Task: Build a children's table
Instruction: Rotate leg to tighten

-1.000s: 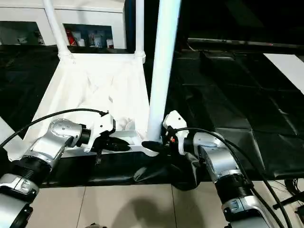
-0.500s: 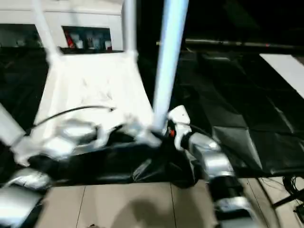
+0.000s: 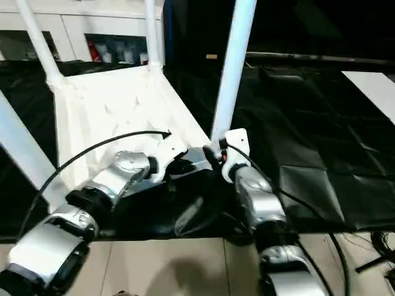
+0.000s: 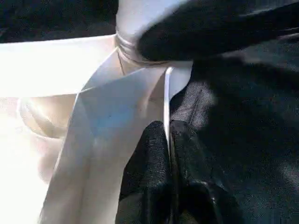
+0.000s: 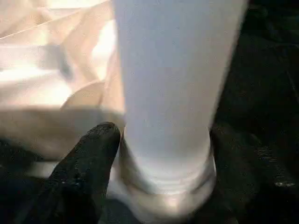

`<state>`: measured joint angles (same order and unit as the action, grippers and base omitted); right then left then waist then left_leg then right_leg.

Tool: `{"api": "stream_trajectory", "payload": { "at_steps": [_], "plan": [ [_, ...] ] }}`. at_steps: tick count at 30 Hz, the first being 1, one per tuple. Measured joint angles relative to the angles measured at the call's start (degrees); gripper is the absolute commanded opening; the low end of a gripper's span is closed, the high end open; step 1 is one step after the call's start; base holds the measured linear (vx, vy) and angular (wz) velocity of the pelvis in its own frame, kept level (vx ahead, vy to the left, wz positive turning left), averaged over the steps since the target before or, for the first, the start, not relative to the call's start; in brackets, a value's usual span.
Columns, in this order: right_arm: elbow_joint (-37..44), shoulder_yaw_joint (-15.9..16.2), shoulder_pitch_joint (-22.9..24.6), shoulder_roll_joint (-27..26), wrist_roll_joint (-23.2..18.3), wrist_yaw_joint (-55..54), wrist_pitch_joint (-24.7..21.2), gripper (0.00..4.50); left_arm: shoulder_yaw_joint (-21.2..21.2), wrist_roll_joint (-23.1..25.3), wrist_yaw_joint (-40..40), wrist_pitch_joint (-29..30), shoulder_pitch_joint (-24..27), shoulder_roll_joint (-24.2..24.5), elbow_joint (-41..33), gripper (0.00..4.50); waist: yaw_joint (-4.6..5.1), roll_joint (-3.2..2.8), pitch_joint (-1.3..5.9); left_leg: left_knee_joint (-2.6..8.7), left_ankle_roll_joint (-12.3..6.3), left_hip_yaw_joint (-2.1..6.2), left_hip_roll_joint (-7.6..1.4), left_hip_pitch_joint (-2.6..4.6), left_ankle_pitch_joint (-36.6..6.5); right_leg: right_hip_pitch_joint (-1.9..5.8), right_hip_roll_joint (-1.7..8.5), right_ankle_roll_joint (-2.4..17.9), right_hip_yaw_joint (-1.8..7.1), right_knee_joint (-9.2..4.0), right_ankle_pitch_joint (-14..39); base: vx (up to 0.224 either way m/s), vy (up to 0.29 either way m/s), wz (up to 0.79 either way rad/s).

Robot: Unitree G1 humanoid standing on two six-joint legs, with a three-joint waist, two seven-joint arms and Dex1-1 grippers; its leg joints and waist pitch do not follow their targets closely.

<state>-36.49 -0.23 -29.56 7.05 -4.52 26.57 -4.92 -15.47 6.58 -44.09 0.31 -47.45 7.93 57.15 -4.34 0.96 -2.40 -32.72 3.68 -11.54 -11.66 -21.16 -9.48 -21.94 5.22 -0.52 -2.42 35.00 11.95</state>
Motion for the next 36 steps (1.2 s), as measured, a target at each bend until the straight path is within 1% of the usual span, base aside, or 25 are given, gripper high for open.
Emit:
{"api": "stream_trajectory", "payload": {
  "at_steps": [1,2,3,4,6,8,10,11,13,14,17,19,20,22,24,27,28,30,34,36],
  "plan": [
    [0.53,0.6,0.19,0.78,-0.22,2.24,0.18,3.67,0.07,0.0,-0.32,-0.62,0.19,0.64,0.0,0.0,0.41,0.01,0.0,0.0,0.0,0.05,0.0,0.0,0.0,-0.01,-0.01,-0.04,-0.02,0.0,-0.02,0.0,0.0,0.0],
    [1.62,1.49,0.39,2.12,-0.63,6.03,0.05,3.69,0.46,-0.05,-1.22,-1.08,0.37,1.38,-0.01,0.0,0.96,0.01,-0.01,0.02,0.0,0.09,-0.01,0.02,0.0,-0.02,-0.04,-0.05,-0.03,0.01,-0.03,0.0,0.0,0.0],
    [2.27,2.18,0.42,2.8,-0.86,8.21,-0.04,3.69,0.69,-0.09,-1.68,-1.32,0.49,1.9,-0.01,0.0,1.28,0.02,-0.02,0.05,0.0,0.09,-0.02,0.05,0.0,-0.03,-0.06,-0.05,-0.04,0.01,-0.03,0.0,0.0,0.0],
    [2.89,2.6,0.57,3.36,-1.29,9.98,-0.44,3.9,0.94,-0.17,-2.58,-1.43,0.71,2.4,-0.23,0.0,1.45,0.02,-0.02,0.08,0.01,0.12,-0.04,0.06,0.0,-0.05,-0.08,-0.05,-0.05,0.02,-0.04,0.0,0.0,0.0],
    [5.22,4.41,1.8,6.6,-2.55,15.97,-1.44,3.9,1.05,-0.52,-6.48,-2.42,2.15,4.29,-2.24,0.0,1.56,0.03,-0.02,0.16,0.01,0.15,-0.05,0.07,0.0,-0.07,-0.1,-0.06,-0.1,0.0,-0.03,0.0,0.0,0.0],
    [7.46,5.58,2.97,9.22,-3.42,21.47,-2.06,3.9,1.05,-1.95,-12.3,-3.41,4.27,6.85,-5.24,0.0,1.61,0.0,-0.03,0.19,0.01,0.14,-0.1,0.06,0.0,-0.13,-0.16,-0.06,-0.07,-0.01,-0.01,0.0,0.0,0.0],
    [7.69,5.89,3.11,10.03,-3.81,23.92,-2.33,3.9,1.02,-2.76,-16.02,-3.78,5.23,8.43,-6.73,0.0,1.4,-0.01,-0.04,0.18,0.01,0.11,-0.12,-0.03,0.0,-0.22,-0.17,-0.04,-0.08,-0.01,0.0,0.0,0.0,0.0],
    [8.47,6.35,3.23,10.52,-3.92,25.91,-2.33,3.9,0.93,-3.71,-19.16,-3.56,6.67,9.85,-9.07,0.0,1.27,-0.03,-0.05,0.17,0.01,0.06,-0.12,-0.09,0.0,-0.29,-0.16,-0.04,-0.04,0.0,0.01,0.0,0.0,0.0],
    [9.45,6.81,3.46,11.5,-4.25,28.55,-2.37,3.9,0.66,-5.12,-23.92,-2.84,8.33,11.77,-11.96,0.0,0.85,-0.04,-0.06,0.14,0.01,0.03,-0.12,-0.16,0.0,-0.33,-0.15,0.03,-0.03,-0.03,0.05,0.0,0.0,0.0],
    [9.46,6.84,3.46,11.95,-4.38,29.34,-2.44,3.9,0.44,-5.53,-26.12,-2.68,8.83,12.17,-12.87,0.0,0.41,-0.04,-0.06,0.12,-0.01,-0.01,-0.11,-0.22,-0.01,-0.33,-0.1,0.09,-0.06,-0.05,0.09,0.0,0.0,0.0],
    [10.74,8.05,3.59,12.08,-4.84,31.71,-2.83,3.9,-0.15,-5.92,-28.84,-1.2,9.97,12.46,-15.89,0.0,-0.73,0.01,-0.09,0.09,-0.07,-0.22,-0.11,-0.3,-0.04,-0.42,-0.01,0.16,-0.03,-0.03,0.13,0.0,0.0,0.0],
    [11.4,8.93,3.59,12.52,-4.92,33.17,-3.2,3.9,-0.4,-6.25,-29.87,-0.23,10.9,12.93,-17.87,0.0,-0.91,0.05,-0.11,0.07,-0.09,-0.25,-0.11,-0.31,-0.05,-0.44,0.01,0.16,-0.03,-0.02,0.13,0.0,0.0,0.0],
    [11.44,9.5,3.6,12.96,-4.92,34.1,-3.25,3.75,-0.55,-6.55,-30.63,0.43,11.29,13.33,-18.75,0.0,-0.94,0.08,-0.13,0.07,-0.09,-0.25,-0.11,-0.33,-0.05,-0.47,0.01,0.16,-0.03,0.0,0.13,0.0,0.0,0.0],
    [11.43,9.88,3.6,13.23,-4.88,35.25,-3.25,3.75,-0.61,-6.79,-30.8,1.09,11.78,13.6,-19.85,0.0,-0.92,0.11,-0.15,0.06,-0.08,-0.25,-0.11,-0.37,-0.04,-0.54,0.01,0.16,-0.03,0.05,0.13,0.0,0.0,0.0],
    [11.43,9.96,3.6,13.25,-4.74,35.73,-3.21,3.47,-0.6,-6.8,-30.8,1.31,11.8,13.65,-19.93,0.0,-0.85,0.14,-0.16,0.04,-0.07,-0.25,-0.12,-0.41,-0.03,-0.61,0.01,0.16,-0.02,0.12,0.12,0.0,0.0,0.0],
    [11.4,10.18,3.56,13.24,-4.67,36.17,-3.2,3.36,-0.56,-6.84,-30.82,1.97,11.8,13.67,-20.29,0.0,-0.83,0.15,-0.15,-0.03,-0.07,-0.25,-0.12,-0.57,-0.03,-0.75,0.01,0.16,-0.01,0.19,0.12,0.0,0.0,0.0],
    [11.4,10.21,3.54,13.24,-4.67,36.3,-3.18,3.17,-0.57,-6.84,-30.82,2.1,11.8,13.67,-20.46,0.0,-0.83,0.16,-0.14,-0.08,-0.08,-0.24,-0.12,-0.68,-0.02,-0.85,0.01,0.16,-0.01,0.23,0.12,0.0,0.0,0.0],
    [11.39,10.29,3.52,13.25,-4.67,36.44,-3.18,2.98,-0.57,-6.83,-30.82,2.31,11.8,13.67,-20.8,0.0,-0.84,0.16,-0.14,-0.19,-0.11,-0.22,-0.13,-0.9,-0.02,-1.01,0.01,0.15,-0.02,0.29,0.12,0.0,0.0,0.0],
    [11.36,10.46,3.5,13.35,-4.69,36.66,-3.17,2.68,-0.57,-6.83,-30.72,3.02,11.8,13.64,-21.01,0.0,-0.82,0.17,-0.14,-0.31,-0.17,-0.22,-0.15,-0.92,-0.02,-1.01,0.01,0.16,-0.01,0.35,0.12,0.0,0.0,0.0],
    [11.36,10.54,3.5,13.37,-4.66,36.62,-3.12,2.64,-0.57,-6.83,-30.62,3.08,11.8,13.62,-21.0,0.0,-0.8,0.17,-0.14,-0.35,-0.16,-0.21,-0.15,-0.92,-0.03,-1.01,0.01,0.15,-0.01,0.38,0.12,0.0,0.0,0.0]
  ]
}}
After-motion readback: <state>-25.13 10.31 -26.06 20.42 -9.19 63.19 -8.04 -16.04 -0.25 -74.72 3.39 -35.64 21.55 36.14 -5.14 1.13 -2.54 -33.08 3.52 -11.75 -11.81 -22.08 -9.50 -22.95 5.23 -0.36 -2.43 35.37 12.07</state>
